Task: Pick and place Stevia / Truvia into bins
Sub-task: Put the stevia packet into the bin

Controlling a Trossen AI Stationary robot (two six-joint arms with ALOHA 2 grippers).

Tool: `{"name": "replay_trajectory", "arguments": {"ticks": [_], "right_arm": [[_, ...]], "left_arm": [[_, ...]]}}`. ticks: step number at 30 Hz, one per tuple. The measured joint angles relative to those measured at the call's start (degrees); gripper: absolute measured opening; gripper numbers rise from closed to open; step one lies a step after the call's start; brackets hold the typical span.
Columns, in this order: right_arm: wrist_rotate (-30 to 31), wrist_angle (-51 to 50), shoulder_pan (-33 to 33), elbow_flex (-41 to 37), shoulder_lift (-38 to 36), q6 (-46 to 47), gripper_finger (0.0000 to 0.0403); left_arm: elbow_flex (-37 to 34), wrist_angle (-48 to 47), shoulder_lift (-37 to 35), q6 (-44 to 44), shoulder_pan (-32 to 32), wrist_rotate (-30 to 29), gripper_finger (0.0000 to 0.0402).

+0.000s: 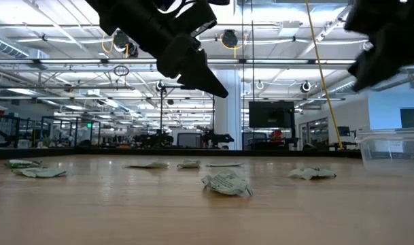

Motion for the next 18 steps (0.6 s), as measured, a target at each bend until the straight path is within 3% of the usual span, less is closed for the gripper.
{"name": "replay_trajectory", "arguments": {"ticks": [7, 13, 18], "right_arm": [[10.1, 16.4, -1.2, -0.6, 5.1, -15.9, 0.0103], [9.8, 34.6, -5.2, -3.3, 14.3, -26.5, 0.0140], [9.7, 41.6, -7.1, -3.5, 19.9, -28.5, 0.0157]], "left_arm": [[0.0, -2.7, 0.0, -6.6, 0.0, 2.5, 0.0120], [0.0, -10.8, 0.0, -9.3, 0.0, 3.0, 0.0120], [-2.2, -13.9, 0.0, -12.8, 0.0, 3.1, 0.0120]]}}
